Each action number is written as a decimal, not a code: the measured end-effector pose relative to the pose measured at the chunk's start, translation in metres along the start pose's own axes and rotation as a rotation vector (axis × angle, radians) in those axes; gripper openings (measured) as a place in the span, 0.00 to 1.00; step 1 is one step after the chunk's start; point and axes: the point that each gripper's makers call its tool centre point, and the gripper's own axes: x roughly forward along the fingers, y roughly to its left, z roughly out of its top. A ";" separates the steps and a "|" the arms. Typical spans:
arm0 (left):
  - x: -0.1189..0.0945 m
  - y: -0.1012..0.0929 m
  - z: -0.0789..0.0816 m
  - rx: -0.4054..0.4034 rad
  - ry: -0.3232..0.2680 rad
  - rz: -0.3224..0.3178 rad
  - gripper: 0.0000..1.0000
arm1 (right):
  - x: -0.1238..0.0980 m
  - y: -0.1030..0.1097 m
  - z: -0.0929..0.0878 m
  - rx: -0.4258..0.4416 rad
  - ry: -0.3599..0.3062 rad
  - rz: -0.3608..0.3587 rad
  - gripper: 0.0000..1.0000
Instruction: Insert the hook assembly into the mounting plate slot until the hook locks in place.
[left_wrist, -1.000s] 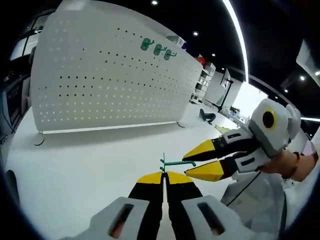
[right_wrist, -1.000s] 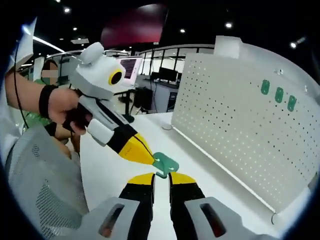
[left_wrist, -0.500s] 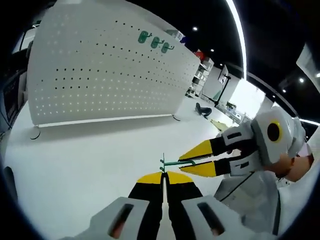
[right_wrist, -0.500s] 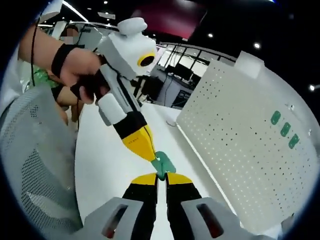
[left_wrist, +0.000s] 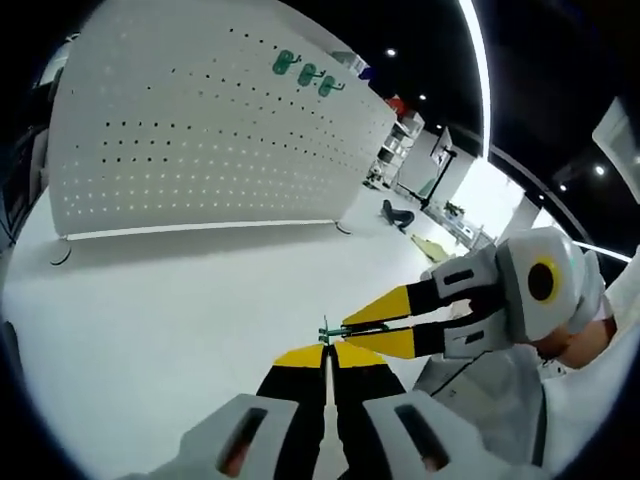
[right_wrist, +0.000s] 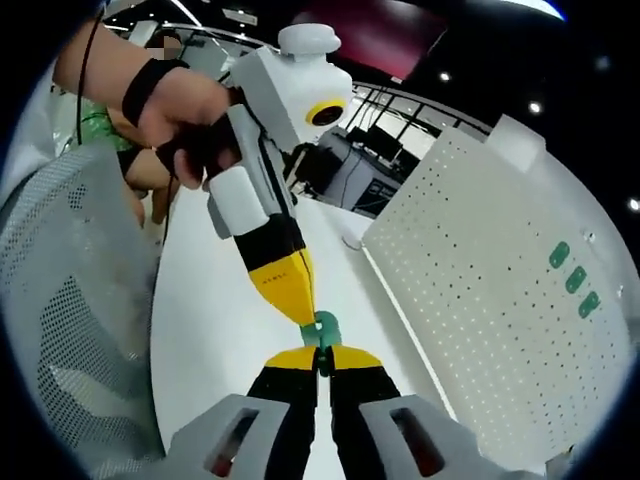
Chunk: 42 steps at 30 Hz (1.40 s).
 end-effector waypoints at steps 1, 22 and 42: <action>0.000 -0.001 -0.001 -0.002 0.007 -0.001 0.02 | -0.001 -0.001 0.001 0.002 -0.003 -0.002 0.01; -0.002 -0.005 0.015 0.059 -0.010 0.007 0.01 | -0.005 -0.009 -0.001 0.005 0.028 -0.050 0.02; -0.005 -0.002 0.028 0.183 -0.107 0.076 0.20 | -0.010 -0.019 0.000 0.124 0.009 -0.115 0.00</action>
